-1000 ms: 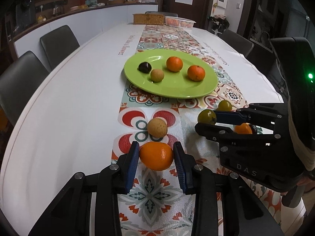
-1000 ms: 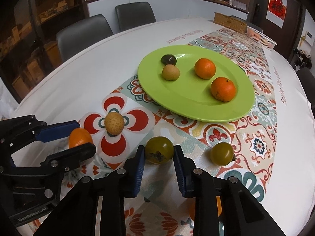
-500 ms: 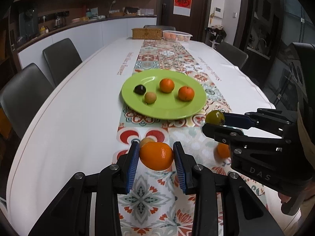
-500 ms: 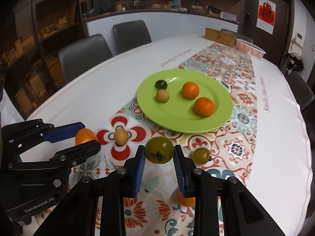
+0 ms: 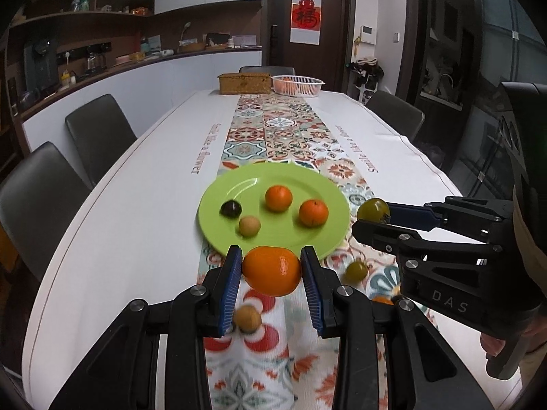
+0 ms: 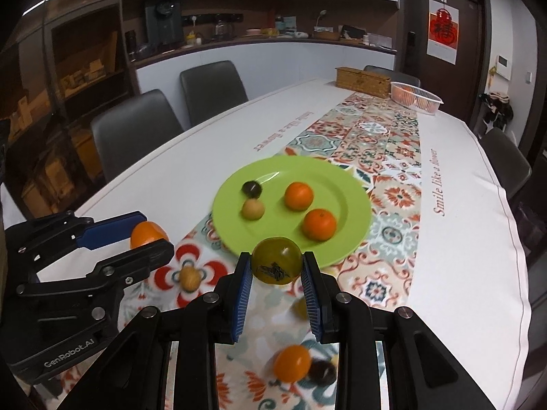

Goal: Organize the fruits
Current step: 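Carry tangerine and green tomato onto the green plate and open both tools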

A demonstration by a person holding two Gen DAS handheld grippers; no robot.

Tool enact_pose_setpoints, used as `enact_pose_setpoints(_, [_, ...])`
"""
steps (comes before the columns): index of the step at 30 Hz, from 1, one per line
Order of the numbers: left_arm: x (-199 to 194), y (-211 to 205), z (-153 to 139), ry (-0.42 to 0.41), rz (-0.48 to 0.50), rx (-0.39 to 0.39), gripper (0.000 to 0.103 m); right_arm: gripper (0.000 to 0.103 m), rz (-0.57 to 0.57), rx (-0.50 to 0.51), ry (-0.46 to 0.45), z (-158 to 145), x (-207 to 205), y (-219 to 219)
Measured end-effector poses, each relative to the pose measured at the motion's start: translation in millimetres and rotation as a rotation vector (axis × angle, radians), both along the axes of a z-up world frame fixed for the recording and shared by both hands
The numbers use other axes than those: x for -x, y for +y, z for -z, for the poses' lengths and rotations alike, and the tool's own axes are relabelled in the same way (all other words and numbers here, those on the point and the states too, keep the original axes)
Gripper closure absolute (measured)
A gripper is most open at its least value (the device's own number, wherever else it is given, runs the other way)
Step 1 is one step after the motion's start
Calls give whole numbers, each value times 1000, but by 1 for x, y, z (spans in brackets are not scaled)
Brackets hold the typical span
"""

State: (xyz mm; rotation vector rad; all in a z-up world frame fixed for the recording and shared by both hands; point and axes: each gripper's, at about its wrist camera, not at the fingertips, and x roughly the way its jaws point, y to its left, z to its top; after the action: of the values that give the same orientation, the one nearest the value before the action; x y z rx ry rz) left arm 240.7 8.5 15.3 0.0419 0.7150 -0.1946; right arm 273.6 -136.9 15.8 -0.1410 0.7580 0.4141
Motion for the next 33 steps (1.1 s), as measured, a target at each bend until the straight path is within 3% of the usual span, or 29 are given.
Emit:
enact_pose_setpoints(11, [-68,5,5,59,20,29,68,73,22,35,-5,-6,-57,1])
enact_pose_setpoints(20, [-115,7,18,121,33,42,68,73,33,85,41,10,-102,8])
enact_pose_setpoints(33, [-144,3,37,168,29,19,68,73,47,82,95,30,-126,9])
